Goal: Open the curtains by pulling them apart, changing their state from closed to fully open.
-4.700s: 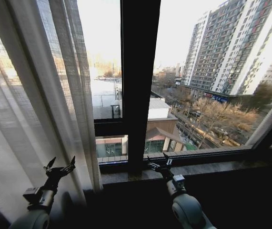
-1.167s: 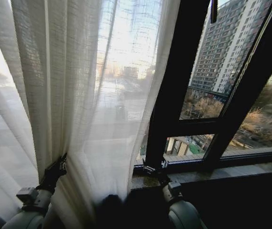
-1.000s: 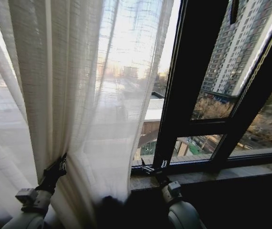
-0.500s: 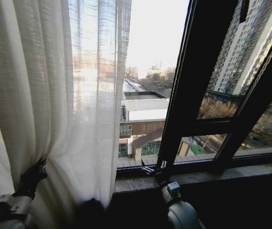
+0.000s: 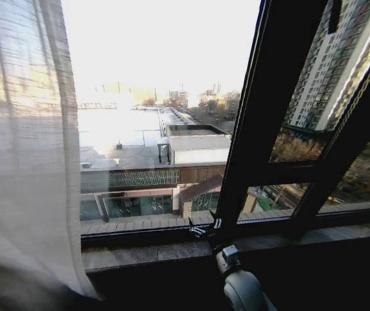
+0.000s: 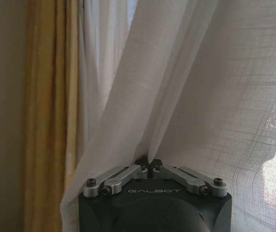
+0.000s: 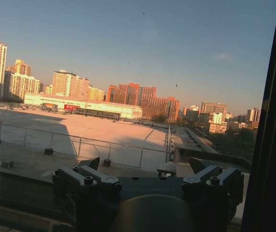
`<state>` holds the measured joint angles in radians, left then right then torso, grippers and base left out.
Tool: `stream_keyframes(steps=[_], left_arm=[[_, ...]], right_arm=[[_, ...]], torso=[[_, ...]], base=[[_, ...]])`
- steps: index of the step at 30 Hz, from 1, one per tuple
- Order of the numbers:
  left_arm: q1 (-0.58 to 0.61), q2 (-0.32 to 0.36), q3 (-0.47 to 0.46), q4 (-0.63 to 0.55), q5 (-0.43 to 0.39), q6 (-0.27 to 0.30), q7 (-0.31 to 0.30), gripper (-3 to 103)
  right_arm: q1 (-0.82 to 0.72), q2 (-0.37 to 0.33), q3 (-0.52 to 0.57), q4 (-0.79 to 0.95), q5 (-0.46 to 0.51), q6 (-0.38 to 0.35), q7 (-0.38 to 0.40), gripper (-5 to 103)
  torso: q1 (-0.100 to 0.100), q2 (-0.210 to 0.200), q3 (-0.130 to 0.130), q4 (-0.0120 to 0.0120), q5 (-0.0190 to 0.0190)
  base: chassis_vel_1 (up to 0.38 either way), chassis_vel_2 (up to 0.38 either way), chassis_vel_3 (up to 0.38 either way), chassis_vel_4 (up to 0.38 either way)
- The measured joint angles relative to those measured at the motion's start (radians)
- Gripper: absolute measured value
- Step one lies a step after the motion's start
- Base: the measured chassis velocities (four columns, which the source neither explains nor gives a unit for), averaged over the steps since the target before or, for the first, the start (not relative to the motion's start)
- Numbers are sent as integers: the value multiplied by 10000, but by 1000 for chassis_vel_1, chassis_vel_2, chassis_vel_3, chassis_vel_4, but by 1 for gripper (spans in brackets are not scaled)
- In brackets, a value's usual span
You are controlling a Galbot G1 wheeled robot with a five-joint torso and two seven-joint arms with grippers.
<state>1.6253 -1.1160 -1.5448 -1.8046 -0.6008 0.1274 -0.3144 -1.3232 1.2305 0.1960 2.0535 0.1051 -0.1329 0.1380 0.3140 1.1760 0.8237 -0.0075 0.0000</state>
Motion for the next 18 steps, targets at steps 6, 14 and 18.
stream_keyframes(steps=[6,14,18], left_arm=[[-393,337,-366,641,638,656,-1363,0],[63,-159,204,-942,1101,1200,-821,24],[541,-956,1107,-2589,1135,1401,-85,35]], right_arm=[[29,28,-21,-140,6,23,-5,100],[112,80,-75,-381,15,87,-23,100],[146,125,-129,-415,17,88,-24,100]], torso=[[-1,1,-2,1,-3],[0,1,0,-4,4],[-1,1,-1,0,3]], base=[[0,0,0,0],[0,0,0,0],[0,0,0,0]])
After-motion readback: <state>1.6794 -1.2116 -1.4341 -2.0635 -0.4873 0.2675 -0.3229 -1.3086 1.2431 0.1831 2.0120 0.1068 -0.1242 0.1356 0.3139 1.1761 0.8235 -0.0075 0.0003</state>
